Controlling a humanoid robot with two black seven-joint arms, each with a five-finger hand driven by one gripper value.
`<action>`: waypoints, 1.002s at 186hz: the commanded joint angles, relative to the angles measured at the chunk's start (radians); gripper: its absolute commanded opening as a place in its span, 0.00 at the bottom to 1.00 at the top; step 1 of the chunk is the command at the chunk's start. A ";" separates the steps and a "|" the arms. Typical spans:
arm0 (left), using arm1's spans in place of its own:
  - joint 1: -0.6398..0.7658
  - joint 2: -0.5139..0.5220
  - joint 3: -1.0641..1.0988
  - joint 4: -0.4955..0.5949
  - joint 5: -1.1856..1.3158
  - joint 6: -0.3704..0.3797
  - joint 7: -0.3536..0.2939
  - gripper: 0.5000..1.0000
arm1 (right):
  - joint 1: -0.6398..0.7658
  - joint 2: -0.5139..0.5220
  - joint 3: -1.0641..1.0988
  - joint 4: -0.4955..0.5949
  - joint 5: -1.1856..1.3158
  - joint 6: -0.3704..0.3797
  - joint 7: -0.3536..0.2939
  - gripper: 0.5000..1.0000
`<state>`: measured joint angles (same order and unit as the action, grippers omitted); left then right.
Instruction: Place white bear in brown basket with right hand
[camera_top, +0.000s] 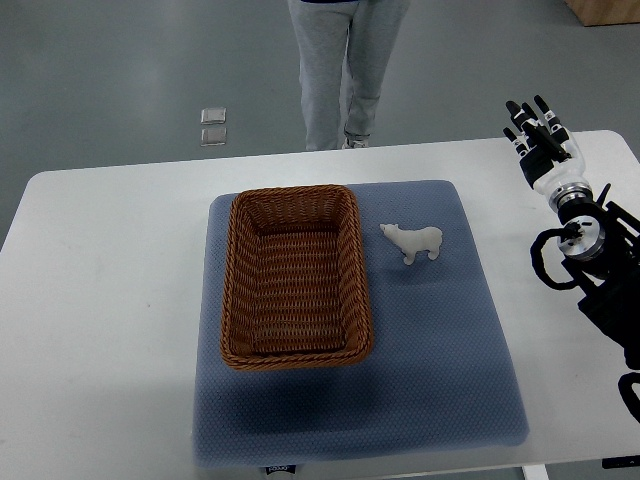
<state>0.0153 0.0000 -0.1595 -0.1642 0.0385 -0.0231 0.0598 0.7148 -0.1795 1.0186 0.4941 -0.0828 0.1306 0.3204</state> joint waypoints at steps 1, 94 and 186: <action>0.000 0.000 0.000 0.000 0.000 0.000 0.000 1.00 | 0.000 0.002 0.000 0.000 0.000 0.000 0.000 0.85; 0.000 0.000 0.000 0.012 -0.002 0.002 -0.011 1.00 | 0.000 0.000 -0.002 -0.002 0.000 0.000 -0.001 0.85; 0.000 0.000 0.000 0.012 -0.002 0.000 -0.011 1.00 | 0.000 -0.002 0.000 -0.002 0.000 0.000 0.000 0.85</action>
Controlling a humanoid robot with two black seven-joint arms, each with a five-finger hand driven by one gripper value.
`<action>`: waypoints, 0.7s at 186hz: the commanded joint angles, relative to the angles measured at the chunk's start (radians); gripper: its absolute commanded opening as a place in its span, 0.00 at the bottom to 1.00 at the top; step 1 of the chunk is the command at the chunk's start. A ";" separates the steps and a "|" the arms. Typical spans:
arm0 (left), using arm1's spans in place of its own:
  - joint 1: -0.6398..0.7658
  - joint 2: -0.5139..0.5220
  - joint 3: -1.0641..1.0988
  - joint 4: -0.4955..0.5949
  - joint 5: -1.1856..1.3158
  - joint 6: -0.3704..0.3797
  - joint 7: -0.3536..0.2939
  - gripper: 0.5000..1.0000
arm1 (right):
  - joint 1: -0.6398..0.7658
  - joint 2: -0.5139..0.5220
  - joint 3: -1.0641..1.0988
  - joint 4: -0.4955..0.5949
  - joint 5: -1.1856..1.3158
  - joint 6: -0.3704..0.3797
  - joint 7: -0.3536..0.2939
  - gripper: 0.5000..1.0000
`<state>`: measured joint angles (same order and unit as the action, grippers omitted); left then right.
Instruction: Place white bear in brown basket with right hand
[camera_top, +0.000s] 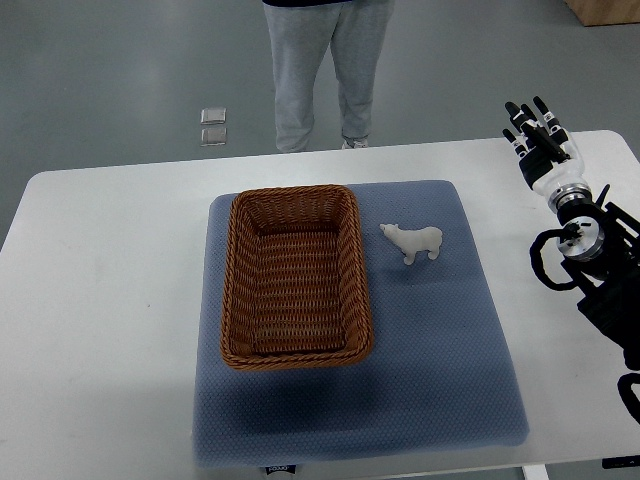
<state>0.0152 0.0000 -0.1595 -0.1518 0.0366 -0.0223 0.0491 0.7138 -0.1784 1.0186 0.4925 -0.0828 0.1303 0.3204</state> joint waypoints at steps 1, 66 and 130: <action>0.000 0.000 0.000 0.000 0.000 -0.001 0.000 1.00 | 0.001 -0.003 0.000 0.000 0.000 0.000 0.000 0.85; -0.012 0.000 0.001 0.000 0.000 -0.001 0.000 1.00 | 0.010 -0.009 0.002 -0.005 0.000 -0.001 -0.001 0.85; -0.012 0.000 0.001 0.000 0.000 -0.001 0.000 1.00 | 0.012 -0.016 -0.003 0.012 0.000 -0.003 -0.001 0.85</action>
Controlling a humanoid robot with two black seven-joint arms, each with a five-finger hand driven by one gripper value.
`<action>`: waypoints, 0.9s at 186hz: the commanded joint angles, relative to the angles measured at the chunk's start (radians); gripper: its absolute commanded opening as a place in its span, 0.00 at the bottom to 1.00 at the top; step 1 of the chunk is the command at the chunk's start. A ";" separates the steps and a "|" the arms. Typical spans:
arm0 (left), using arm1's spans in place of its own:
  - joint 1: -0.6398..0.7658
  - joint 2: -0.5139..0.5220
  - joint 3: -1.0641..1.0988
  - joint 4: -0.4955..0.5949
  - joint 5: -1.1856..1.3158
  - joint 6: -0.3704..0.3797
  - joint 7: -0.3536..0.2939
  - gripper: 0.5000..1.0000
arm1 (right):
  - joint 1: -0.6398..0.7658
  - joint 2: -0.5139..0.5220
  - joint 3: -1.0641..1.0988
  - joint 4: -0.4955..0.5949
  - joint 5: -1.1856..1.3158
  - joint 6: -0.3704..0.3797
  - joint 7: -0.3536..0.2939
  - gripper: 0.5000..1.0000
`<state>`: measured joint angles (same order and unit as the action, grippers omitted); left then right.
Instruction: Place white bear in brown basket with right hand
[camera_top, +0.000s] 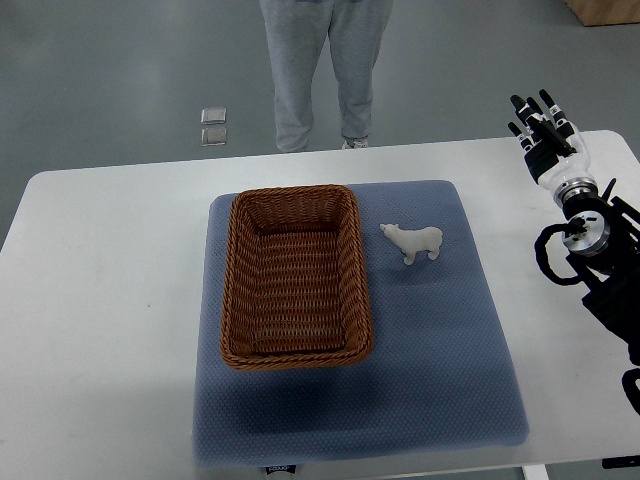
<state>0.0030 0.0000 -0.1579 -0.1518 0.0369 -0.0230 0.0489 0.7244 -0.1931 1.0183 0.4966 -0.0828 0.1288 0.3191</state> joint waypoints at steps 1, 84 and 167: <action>0.000 0.000 0.000 0.000 0.000 0.002 0.000 1.00 | 0.001 -0.002 -0.003 0.010 0.000 -0.001 0.000 0.85; 0.000 0.000 0.000 0.000 0.000 0.002 0.000 1.00 | 0.056 -0.098 -0.205 0.200 -0.216 -0.049 -0.008 0.85; 0.000 0.000 0.000 0.000 0.000 0.002 0.000 1.00 | 0.256 -0.331 -0.552 0.349 -0.713 0.086 -0.014 0.85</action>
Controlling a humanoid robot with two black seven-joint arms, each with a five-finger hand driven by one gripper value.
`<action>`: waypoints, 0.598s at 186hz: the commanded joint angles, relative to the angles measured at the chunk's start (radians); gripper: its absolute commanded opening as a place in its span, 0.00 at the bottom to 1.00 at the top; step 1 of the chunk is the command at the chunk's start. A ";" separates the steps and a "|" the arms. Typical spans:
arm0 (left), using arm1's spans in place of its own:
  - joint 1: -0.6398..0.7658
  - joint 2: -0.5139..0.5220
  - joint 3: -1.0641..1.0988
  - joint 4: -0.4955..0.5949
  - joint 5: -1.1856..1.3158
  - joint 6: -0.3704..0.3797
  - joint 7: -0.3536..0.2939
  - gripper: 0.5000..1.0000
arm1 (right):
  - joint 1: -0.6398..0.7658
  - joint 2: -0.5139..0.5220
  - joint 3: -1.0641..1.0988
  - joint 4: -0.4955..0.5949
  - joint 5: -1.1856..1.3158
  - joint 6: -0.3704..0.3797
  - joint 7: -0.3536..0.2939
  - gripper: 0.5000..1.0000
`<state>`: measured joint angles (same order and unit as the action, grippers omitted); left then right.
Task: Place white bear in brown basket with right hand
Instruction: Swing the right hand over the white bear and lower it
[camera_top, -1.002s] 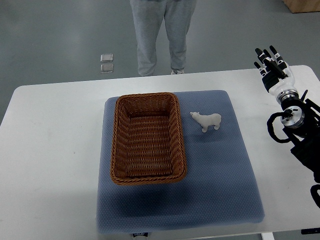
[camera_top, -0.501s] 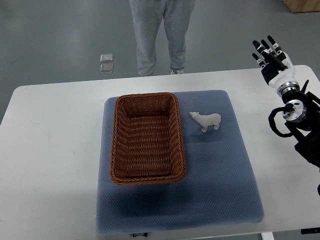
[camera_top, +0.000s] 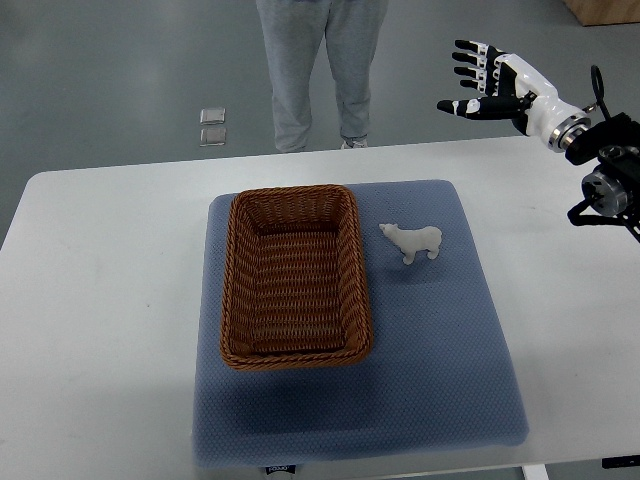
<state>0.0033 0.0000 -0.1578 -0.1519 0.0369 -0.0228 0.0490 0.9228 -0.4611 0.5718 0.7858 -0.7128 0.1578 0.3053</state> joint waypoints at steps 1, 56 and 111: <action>0.000 0.000 0.000 0.000 0.000 0.001 0.000 1.00 | 0.057 -0.064 -0.105 0.059 -0.083 0.057 0.000 0.85; 0.000 0.000 0.000 0.000 0.000 0.000 -0.001 1.00 | 0.209 -0.154 -0.334 0.198 -0.410 0.189 -0.002 0.85; 0.000 0.000 0.000 0.000 0.000 0.000 0.000 1.00 | 0.229 -0.120 -0.418 0.270 -0.697 0.270 -0.100 0.85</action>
<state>0.0031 0.0000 -0.1579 -0.1519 0.0368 -0.0224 0.0490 1.1537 -0.6077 0.1706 1.0402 -1.2965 0.4195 0.2625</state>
